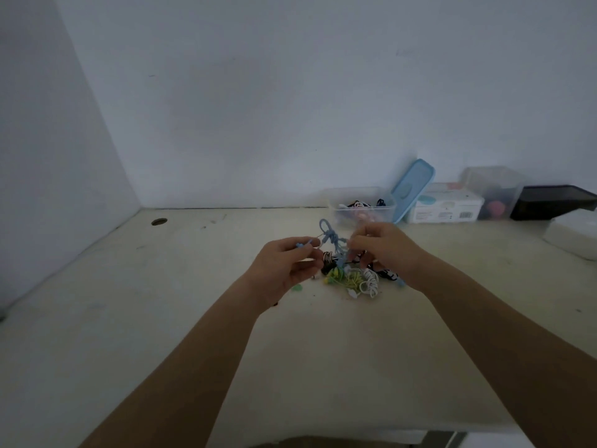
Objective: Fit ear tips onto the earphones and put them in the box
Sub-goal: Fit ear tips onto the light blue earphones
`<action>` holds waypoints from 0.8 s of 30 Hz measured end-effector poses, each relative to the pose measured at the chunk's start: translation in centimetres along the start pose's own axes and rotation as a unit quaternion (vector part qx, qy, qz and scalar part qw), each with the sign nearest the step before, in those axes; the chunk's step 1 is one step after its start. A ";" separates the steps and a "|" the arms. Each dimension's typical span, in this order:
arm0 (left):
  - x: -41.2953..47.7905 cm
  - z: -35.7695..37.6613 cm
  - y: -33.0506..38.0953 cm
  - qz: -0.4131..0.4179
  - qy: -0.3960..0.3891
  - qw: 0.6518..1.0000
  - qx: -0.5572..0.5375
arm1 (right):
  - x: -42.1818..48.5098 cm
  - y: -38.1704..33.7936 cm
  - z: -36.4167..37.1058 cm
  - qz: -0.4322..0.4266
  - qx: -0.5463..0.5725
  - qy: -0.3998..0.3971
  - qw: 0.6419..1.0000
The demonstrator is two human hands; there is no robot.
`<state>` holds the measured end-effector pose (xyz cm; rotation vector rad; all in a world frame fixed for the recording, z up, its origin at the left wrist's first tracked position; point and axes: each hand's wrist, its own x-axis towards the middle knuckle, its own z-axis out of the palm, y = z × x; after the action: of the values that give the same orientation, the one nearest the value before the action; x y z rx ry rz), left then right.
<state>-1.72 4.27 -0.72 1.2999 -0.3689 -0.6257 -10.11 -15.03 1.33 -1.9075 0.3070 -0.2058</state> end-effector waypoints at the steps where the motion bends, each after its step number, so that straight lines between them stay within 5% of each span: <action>1: -0.3 -0.1 -0.2 -0.009 0.001 1.000 0.004 | -0.2 0.2 0.4 0.005 -0.016 -0.013 1.000; 13: -4.4 -0.6 -2.5 -0.083 -0.022 0.981 0.175 | -2.8 2.5 0.7 0.024 -0.148 -0.089 0.985; 18: -4.5 0.3 -2.4 -0.067 0.011 0.976 0.208 | -2.6 2.5 1.6 -0.088 -0.275 0.012 0.957; 24: -3.9 1.0 -2.3 -0.071 0.013 0.978 0.198 | -2.1 2.6 3.7 -0.172 -0.200 -0.049 0.963</action>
<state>-5.85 5.63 -2.33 1.7261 -0.3943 -0.6753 -11.34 -11.90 -2.45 -2.3594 -0.0612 -0.2950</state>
